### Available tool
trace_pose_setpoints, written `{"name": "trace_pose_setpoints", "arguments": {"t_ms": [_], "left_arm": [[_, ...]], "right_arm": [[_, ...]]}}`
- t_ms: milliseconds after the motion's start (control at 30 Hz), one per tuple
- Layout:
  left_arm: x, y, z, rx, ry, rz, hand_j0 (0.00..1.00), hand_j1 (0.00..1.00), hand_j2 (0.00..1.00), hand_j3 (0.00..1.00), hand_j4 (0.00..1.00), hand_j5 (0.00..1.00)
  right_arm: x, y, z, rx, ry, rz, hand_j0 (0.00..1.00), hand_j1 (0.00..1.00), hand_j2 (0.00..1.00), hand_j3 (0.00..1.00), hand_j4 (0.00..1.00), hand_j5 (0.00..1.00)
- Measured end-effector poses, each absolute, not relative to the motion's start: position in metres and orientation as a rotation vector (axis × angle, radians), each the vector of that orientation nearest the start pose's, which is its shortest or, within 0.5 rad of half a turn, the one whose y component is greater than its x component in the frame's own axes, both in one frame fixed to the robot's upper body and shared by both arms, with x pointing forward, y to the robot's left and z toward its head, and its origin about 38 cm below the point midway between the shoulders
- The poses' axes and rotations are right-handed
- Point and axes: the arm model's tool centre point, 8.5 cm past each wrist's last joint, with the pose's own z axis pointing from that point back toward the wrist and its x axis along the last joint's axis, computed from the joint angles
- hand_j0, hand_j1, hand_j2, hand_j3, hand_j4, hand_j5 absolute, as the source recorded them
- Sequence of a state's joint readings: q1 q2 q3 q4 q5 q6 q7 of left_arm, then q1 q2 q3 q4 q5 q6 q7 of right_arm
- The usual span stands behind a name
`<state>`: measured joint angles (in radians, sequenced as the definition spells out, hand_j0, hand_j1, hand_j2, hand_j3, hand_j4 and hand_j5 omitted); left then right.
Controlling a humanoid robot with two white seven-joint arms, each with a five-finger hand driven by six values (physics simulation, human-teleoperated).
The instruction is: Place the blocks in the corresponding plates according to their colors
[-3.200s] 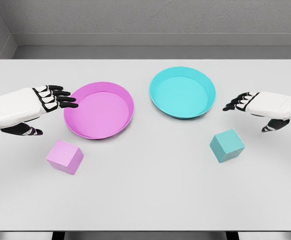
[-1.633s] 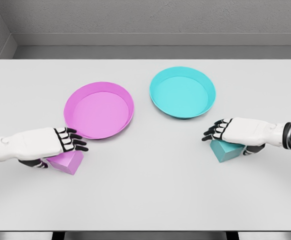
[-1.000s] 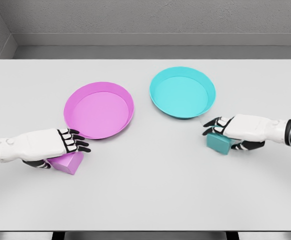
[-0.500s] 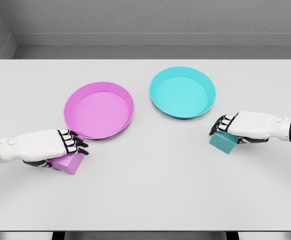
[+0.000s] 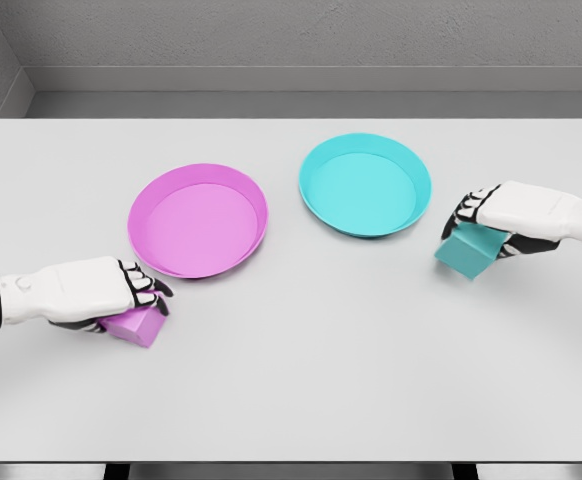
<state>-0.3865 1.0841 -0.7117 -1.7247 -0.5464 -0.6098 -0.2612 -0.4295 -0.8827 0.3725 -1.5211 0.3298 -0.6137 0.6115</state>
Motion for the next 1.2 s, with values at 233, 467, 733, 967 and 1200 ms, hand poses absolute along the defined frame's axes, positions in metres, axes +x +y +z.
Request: {"name": "trace_pose_setpoints", "arguments": {"t_ms": [233,467,733,967,1200], "left_arm": [[0.348,0.317,0.186,-0.509,1.793,3.031,0.44,0.44,0.44,0.44,0.44,0.44],[0.363,0.314,0.214,-0.586,1.836,2.957,0.44,0.44,0.44,0.44,0.44,0.44],[0.391,0.310,0.227,-0.667,1.946,2.892,0.45,0.45,0.45,0.45,0.45,0.45],[0.432,0.293,0.207,-0.673,2.102,2.881,0.47,0.47,0.47,0.47,0.47,0.47],[0.441,0.268,0.187,-0.572,2.167,2.896,1.00,1.00,1.00,1.00,1.00,1.00]], "right_arm": [[0.427,-0.322,0.248,-0.422,-1.543,1.956,0.60,0.60,0.60,0.60,0.60,0.60],[0.465,-0.287,0.286,-0.445,-1.719,1.869,0.60,0.60,0.60,0.60,0.60,0.60],[0.477,-0.291,0.280,-0.437,-1.713,1.811,1.00,1.00,1.00,1.00,1.00,1.00],[0.468,-0.317,0.261,-0.441,-1.643,1.789,1.00,1.00,1.00,1.00,1.00,1.00],[0.461,-0.347,0.262,-0.491,-1.597,1.756,1.00,1.00,1.00,1.00,1.00,1.00]]}}
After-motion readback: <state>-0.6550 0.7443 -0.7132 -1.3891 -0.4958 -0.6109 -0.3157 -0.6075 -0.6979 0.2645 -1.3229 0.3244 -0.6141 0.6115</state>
